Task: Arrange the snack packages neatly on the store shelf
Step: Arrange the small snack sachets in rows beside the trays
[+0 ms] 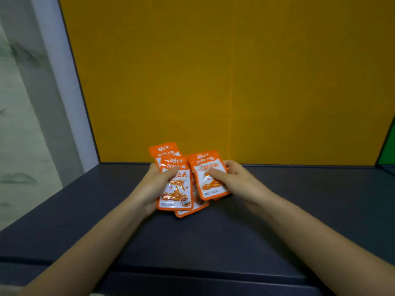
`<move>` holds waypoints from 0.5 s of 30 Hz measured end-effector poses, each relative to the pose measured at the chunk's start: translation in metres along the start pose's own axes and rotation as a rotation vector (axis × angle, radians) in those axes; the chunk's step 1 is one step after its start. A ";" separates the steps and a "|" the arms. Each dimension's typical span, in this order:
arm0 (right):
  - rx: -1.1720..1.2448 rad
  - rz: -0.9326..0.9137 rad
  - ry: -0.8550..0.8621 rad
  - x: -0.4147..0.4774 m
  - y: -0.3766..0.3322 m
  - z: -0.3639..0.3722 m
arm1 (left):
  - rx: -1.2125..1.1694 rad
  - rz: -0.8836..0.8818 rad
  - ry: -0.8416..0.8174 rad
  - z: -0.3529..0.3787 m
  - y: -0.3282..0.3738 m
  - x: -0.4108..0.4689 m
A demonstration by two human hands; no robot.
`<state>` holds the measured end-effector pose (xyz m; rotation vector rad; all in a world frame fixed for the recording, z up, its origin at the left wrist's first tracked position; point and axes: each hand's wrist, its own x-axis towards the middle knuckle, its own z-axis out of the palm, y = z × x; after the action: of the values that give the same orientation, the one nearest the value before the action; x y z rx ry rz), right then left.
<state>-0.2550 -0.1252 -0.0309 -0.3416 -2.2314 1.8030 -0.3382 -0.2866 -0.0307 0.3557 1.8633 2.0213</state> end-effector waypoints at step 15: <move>-0.773 -0.158 0.172 0.021 -0.007 0.027 | -0.138 -0.066 0.027 -0.007 -0.003 0.009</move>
<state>-0.2838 -0.1443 -0.0284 -0.4179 -2.6396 0.7377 -0.3489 -0.2892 -0.0352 0.2275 1.7161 2.1045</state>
